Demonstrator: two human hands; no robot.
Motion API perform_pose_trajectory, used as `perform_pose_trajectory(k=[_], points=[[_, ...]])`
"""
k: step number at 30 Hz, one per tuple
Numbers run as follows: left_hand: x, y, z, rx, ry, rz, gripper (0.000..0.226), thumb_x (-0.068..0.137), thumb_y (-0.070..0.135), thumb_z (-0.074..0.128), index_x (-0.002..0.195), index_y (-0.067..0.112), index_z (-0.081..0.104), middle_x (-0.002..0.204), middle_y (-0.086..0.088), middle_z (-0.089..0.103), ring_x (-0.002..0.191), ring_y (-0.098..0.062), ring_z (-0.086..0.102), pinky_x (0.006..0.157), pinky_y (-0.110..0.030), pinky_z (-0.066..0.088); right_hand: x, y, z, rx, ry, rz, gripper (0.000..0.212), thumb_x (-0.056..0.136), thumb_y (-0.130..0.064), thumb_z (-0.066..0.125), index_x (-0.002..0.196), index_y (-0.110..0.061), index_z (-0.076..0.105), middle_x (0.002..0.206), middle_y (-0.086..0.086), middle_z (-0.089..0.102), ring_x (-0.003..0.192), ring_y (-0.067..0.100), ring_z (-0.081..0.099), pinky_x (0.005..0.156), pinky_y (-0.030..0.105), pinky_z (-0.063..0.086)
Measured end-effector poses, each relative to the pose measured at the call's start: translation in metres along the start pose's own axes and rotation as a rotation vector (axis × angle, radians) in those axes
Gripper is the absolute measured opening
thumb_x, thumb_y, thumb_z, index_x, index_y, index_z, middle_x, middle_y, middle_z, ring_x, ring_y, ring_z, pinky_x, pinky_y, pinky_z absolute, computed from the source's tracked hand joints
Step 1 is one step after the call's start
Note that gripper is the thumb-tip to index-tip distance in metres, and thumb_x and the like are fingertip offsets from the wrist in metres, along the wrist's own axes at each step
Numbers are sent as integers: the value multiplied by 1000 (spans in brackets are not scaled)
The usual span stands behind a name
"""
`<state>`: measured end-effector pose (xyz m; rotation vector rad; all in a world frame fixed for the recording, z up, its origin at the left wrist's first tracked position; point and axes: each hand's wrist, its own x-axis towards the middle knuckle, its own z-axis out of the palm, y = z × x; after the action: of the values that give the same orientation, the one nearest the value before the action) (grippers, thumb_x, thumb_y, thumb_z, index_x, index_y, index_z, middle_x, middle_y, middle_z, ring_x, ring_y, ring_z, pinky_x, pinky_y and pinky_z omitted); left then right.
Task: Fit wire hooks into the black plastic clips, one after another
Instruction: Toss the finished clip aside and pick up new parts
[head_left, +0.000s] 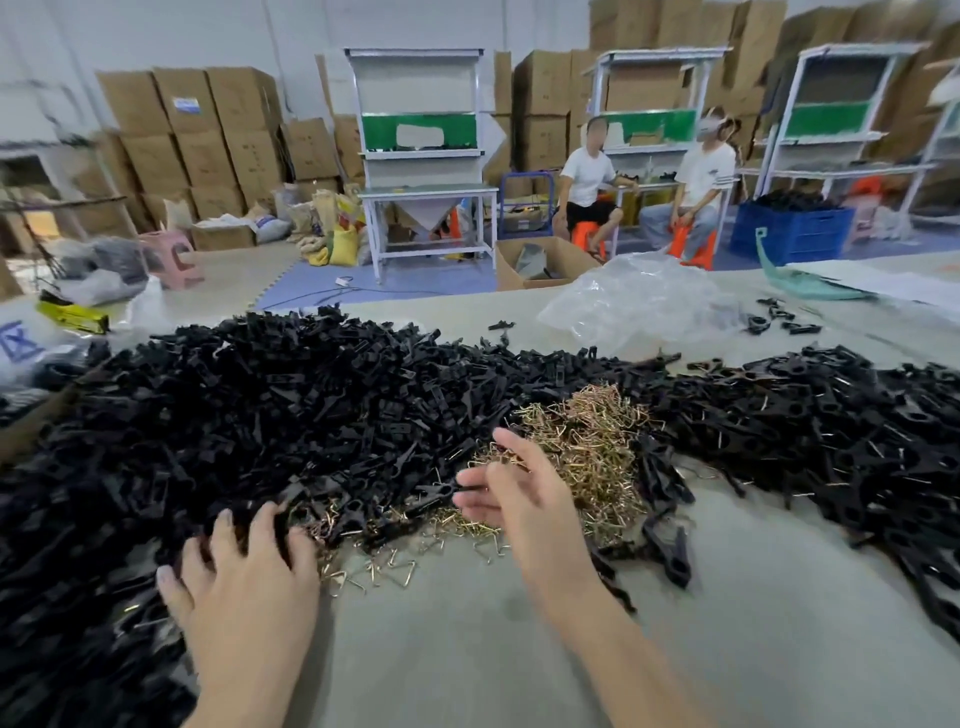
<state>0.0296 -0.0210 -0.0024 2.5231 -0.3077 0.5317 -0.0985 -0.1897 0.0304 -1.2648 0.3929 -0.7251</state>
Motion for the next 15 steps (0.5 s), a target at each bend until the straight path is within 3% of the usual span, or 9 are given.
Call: perform_pose_trajectory(k=[2, 5, 10, 15], points=[[5, -7, -2, 101, -102, 5, 46, 98, 33, 56, 138, 11, 58, 140, -20, 56, 135, -44, 42, 117, -56, 19, -2, 20, 13, -185, -95, -34, 35, 106, -12, 48, 131, -37, 52, 95, 2, 76, 84, 19, 74, 78, 29, 60], [8, -8, -2, 131, -131, 74, 39, 97, 34, 59, 132, 19, 62, 124, -14, 66, 117, -37, 58, 108, -49, 29, 3, 31, 16, -332, -142, -33, 36, 106, -17, 47, 132, -42, 52, 96, -3, 75, 81, 17, 74, 75, 29, 59], [9, -8, -1, 102, -41, 139, 23, 90, 15, 68, 112, 13, 71, 94, -10, 68, 89, -35, 66, 85, -48, 40, 9, 34, 11, -271, -84, 10, 33, 106, -12, 47, 125, -37, 57, 90, 2, 75, 75, 21, 74, 68, 25, 57], [12, -8, -2, 62, 50, 163, 20, 93, 13, 63, 112, 10, 70, 87, -8, 66, 74, -31, 64, 77, -47, 42, 10, 36, 13, -314, -124, 9, 34, 107, -16, 46, 126, -43, 54, 91, -1, 75, 77, 18, 73, 71, 27, 57]])
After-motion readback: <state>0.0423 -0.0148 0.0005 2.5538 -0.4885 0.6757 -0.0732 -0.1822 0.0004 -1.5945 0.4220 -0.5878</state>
